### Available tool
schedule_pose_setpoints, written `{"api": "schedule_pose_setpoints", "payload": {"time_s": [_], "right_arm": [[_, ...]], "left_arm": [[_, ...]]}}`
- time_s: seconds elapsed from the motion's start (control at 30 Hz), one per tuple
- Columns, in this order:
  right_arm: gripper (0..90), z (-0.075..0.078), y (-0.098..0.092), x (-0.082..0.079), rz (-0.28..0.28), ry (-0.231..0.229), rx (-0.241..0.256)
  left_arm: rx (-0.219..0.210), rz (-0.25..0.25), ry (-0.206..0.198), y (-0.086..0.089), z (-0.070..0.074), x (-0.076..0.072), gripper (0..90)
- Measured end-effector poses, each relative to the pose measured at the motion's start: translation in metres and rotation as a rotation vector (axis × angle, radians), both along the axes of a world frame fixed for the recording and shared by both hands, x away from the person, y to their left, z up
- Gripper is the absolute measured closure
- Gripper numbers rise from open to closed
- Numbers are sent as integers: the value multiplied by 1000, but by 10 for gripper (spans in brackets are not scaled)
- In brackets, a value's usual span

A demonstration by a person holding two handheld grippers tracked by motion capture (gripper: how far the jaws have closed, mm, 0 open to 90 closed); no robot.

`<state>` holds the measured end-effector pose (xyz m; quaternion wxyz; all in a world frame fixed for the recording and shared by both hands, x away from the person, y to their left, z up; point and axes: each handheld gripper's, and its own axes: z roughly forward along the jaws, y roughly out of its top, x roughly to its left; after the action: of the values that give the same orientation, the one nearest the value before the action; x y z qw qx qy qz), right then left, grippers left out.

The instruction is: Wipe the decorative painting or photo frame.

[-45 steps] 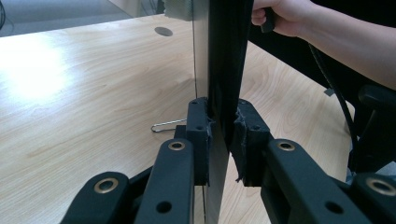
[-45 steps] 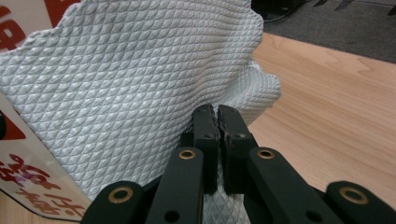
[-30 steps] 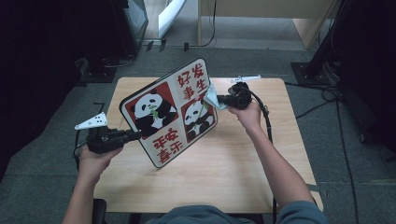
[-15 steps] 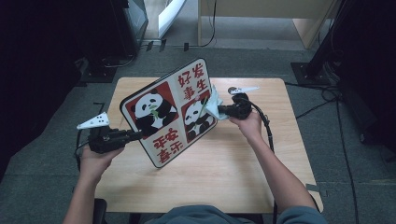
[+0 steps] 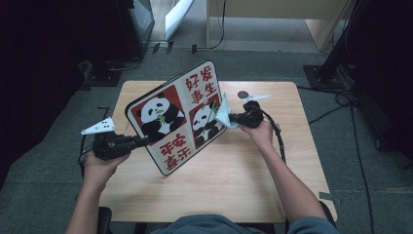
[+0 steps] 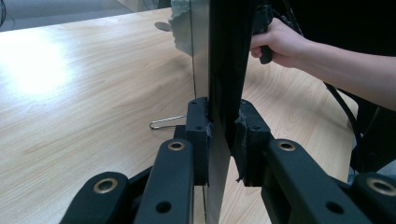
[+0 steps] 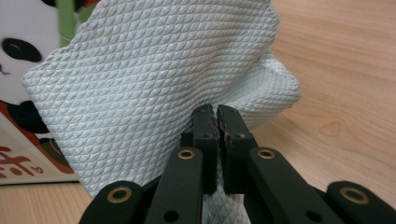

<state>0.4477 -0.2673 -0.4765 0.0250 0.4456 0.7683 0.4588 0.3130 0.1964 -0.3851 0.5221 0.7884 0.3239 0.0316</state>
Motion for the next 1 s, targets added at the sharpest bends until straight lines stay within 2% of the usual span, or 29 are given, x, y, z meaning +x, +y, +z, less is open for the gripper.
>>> {"api": "schedule_pose_setpoints", "payload": {"time_s": [0.1,0.27,0.37,0.47,0.73,1.0], "right_arm": [[872,-6,-2,1,0,13,-26],[872,-13,-1,0,-3,42,-36],[871,-16,-2,0,-7,29,-24],[872,-19,-2,0,-7,46,-34],[872,-10,-13,-1,-45,20,-16],[872,-1,-26,-7,-70,-6,-32]], "left_arm": [[1,2,-1,0,0,0,784],[2,5,-1,-1,0,0,782],[6,5,-1,-1,1,0,780],[10,5,2,-1,2,0,777],[47,-1,3,-1,3,-2,674],[52,-8,9,0,4,-3,585]]}}
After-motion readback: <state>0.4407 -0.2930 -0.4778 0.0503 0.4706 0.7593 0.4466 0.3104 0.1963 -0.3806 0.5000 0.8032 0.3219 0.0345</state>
